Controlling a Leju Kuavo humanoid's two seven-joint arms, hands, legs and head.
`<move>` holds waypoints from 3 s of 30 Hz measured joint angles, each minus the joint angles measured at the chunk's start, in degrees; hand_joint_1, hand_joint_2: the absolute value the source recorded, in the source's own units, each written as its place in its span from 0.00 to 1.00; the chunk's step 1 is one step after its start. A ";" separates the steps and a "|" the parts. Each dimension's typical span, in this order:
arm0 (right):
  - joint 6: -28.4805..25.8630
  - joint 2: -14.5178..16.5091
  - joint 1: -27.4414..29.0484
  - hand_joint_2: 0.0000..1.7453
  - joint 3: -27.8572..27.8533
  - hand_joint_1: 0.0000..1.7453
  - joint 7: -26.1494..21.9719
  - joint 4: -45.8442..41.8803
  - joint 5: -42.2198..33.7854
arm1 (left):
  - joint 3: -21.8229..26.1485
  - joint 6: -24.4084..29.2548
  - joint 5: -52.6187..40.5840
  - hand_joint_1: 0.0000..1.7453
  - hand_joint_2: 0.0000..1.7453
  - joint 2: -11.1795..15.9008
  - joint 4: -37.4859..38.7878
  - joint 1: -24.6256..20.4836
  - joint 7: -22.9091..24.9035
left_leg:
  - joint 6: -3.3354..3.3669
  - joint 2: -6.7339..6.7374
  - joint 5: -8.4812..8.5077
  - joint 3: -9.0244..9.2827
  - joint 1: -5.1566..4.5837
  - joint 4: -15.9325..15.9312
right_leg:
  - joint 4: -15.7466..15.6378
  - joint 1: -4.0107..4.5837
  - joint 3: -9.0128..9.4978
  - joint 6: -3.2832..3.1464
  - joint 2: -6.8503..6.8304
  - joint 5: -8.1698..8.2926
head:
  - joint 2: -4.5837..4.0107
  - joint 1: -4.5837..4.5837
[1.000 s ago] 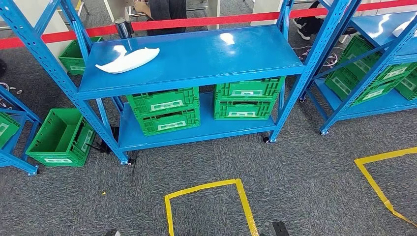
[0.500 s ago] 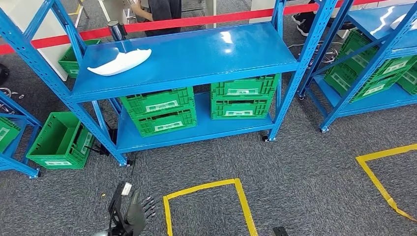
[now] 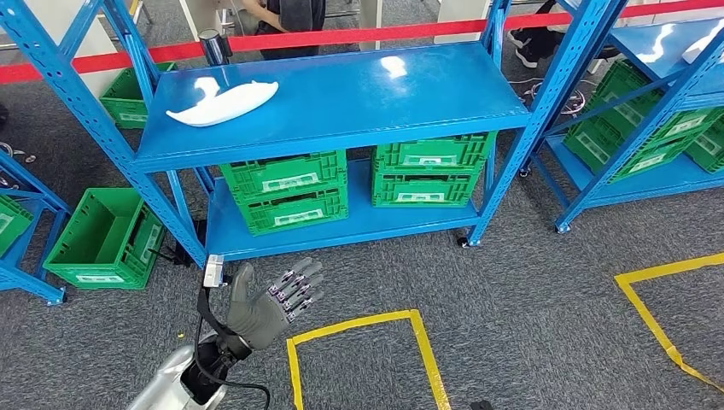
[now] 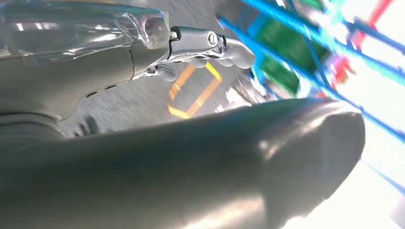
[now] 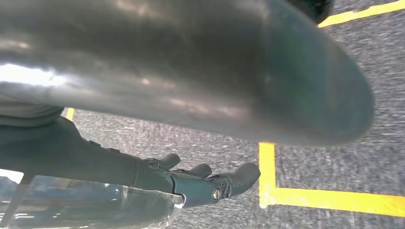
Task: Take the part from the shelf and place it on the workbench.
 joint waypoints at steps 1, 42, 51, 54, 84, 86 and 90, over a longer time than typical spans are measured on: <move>0.26 -0.15 -0.06 0.00 0.42 0.00 -0.06 0.18 -0.40 | -0.67 -0.88 1.31 0.00 0.00 0.03 -1.20 -0.25 -0.06 | -0.09 -0.04 -0.18 0.01 -0.01 0.25 | -3.49 -0.05 1.69 0.56 -0.06 1.57 | 0.00 0.01; 3.87 -3.62 2.84 0.00 7.26 0.00 -1.88 2.57 -6.34 | -10.61 -13.15 22.53 0.00 0.00 3.93 -19.40 -2.53 -1.56 | -2.30 -0.22 -6.31 0.04 0.37 14.48 | -14.85 -0.20 7.06 -2.25 -0.04 4.94 | 0.00 -0.26; 2.48 -3.81 3.45 0.00 8.45 0.00 -2.31 1.71 -8.58 | -10.80 -14.02 21.96 0.00 0.00 5.01 -19.98 -1.83 -3.61 | 1.32 -1.09 5.91 -10.07 -1.91 2.26 | -18.10 1.03 19.95 -2.04 1.56 -3.69 | -0.01 0.13; 2.50 -3.87 2.35 0.00 8.72 0.00 -2.67 1.33 -8.58 | -10.50 -13.75 21.62 0.00 0.00 4.80 -21.27 -2.57 -3.80 | 1.53 -1.68 4.79 -6.69 -2.11 0.95 | -15.24 1.29 21.62 -0.80 1.49 -2.79 | -0.02 0.04; 3.86 -3.98 1.08 0.00 12.41 0.00 -2.91 1.88 -8.61 | -10.22 -13.71 20.93 0.00 0.00 5.58 -24.25 -1.63 -4.94 | -1.11 -0.41 -1.01 -0.76 0.44 0.78 | -15.04 -0.18 6.25 -0.72 0.13 6.46 | 0.00 -0.24; 3.87 -4.01 1.09 0.00 12.52 0.00 -2.91 1.88 -8.61 | -10.11 -13.72 20.93 0.00 0.00 5.56 -24.46 -1.67 -4.94 | -0.21 -0.37 0.22 -0.75 0.51 0.00 | -12.72 -0.16 5.23 -0.89 0.02 4.42 | 0.00 -0.16; 3.87 -4.04 1.04 0.00 12.57 0.00 -2.91 1.88 -8.62 | -10.16 -13.71 20.86 0.00 0.00 5.49 -24.55 -1.56 -4.94 | 0.68 -0.36 1.83 -2.43 -0.09 -0.10 | 0.35 -0.13 1.35 -1.88 -0.04 -3.09 | 0.00 0.10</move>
